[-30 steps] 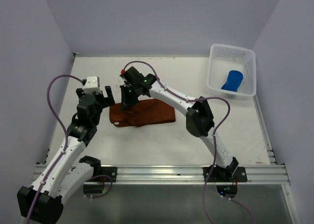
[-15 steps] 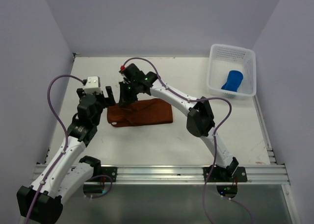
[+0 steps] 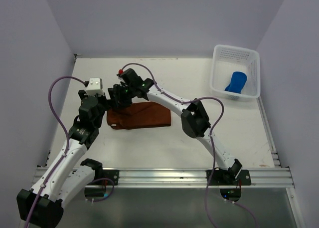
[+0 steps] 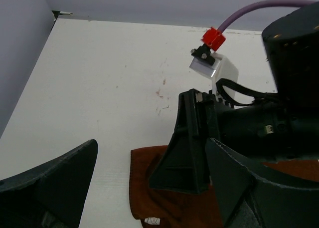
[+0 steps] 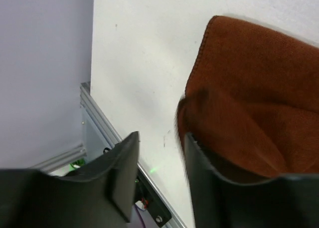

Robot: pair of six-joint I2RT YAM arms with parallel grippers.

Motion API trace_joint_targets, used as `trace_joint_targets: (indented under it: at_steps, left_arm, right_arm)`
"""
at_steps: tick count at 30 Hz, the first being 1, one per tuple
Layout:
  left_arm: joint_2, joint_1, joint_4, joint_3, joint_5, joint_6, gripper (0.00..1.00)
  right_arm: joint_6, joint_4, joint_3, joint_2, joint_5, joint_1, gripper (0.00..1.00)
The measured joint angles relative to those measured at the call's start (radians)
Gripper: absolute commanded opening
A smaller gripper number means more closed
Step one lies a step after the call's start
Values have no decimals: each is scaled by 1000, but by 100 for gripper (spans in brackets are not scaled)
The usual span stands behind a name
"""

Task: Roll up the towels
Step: Fold the towel

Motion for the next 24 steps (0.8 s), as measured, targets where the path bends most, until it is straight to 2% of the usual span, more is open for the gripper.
trace_joint_targets:
  at_steps: [2, 6, 10, 14, 18, 19, 22, 24]
  left_arm:
    - [0, 0, 0, 0, 0, 0, 93]
    - [0, -2, -1, 0, 0, 0, 91]
    - [0, -11, -18, 0, -3, -2, 91]
    - [3, -15, -21, 0, -4, -3, 92]
    - [33, -17, -21, 1, -3, -4, 93]
    - [47, -17, -21, 2, -3, -4, 93]
    - [107, -17, -23, 16, -3, -11, 93]
    - [169, -17, -35, 48, 3, -14, 94]
  right_arm:
    - [13, 27, 0, 40, -23, 0, 57]
    - [21, 36, -20, 70, -36, -3, 55]
    - [-5, 43, -99, 27, -46, -17, 56]
    - [-44, 40, -303, -151, -41, -79, 56]
    - [-89, 54, -512, -406, -6, -185, 49]
    - [-106, 58, -561, -472, 14, -212, 46]
    - [-158, 61, -683, -641, 83, -260, 45]
    - [-182, 64, -740, -701, 114, -261, 43]
